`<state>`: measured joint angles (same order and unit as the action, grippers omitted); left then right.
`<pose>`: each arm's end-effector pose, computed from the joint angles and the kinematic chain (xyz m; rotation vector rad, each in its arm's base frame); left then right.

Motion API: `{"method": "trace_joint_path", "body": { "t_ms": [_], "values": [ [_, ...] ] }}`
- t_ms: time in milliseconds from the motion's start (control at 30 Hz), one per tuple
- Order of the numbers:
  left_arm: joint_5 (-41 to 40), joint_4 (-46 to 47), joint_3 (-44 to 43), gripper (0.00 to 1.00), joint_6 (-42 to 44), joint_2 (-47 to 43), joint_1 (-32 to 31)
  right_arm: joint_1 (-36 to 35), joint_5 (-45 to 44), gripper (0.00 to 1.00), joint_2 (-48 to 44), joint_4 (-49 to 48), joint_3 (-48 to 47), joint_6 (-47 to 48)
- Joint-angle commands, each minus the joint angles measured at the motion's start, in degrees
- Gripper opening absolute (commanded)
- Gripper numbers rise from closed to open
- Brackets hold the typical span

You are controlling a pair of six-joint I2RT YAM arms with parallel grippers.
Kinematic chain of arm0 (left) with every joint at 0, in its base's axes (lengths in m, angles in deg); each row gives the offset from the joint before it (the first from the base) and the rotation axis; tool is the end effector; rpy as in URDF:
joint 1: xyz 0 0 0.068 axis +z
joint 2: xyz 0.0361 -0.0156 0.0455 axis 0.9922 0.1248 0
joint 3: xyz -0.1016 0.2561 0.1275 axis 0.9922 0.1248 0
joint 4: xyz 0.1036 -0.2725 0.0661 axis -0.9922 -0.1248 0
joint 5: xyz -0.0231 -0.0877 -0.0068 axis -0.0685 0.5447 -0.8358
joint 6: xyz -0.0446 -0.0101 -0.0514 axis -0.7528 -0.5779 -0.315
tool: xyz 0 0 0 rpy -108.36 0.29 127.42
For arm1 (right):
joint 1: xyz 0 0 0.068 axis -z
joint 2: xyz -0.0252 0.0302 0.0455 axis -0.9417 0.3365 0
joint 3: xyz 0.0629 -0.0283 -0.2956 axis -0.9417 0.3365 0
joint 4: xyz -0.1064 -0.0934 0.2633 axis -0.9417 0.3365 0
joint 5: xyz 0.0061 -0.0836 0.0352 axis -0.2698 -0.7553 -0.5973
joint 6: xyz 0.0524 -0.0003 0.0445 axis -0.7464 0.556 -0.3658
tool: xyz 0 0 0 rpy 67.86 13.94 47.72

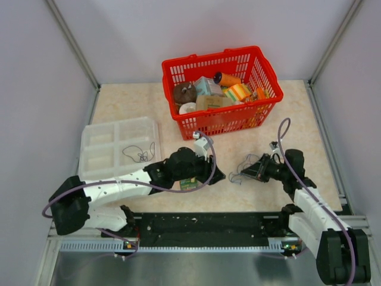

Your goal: Untangle the cables

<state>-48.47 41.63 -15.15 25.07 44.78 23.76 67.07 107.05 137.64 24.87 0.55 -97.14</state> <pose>0.1590 -0.2776 0.2623 0.5036 2.0825 -1.1644 0.1818 0.0492 0.1543 0.3144 2.2701 1.2791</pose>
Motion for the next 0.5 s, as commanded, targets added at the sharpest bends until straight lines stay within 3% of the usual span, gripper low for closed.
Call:
{"method": "trace_joint_path", "body": {
  "t_ms": [0, 200, 467],
  "values": [
    [1.7, 6.4, -4.0, 0.54, 0.7, 3.6, -1.8, -0.5, 9.4, 0.05, -2.2, -7.9, -1.4, -3.6],
    [3.5, 5.1, -8.5, 0.67, 0.2, 9.6, -3.4, -0.6, 11.5, 0.01, -9.1, -3.9, -4.3, -6.1],
    [6.2, 6.2, -12.7, 0.65, -0.3, 15.5, -3.9, -0.8, 12.0, 0.00, -15.8, 1.0, -7.6, -9.4]
  ]
}}
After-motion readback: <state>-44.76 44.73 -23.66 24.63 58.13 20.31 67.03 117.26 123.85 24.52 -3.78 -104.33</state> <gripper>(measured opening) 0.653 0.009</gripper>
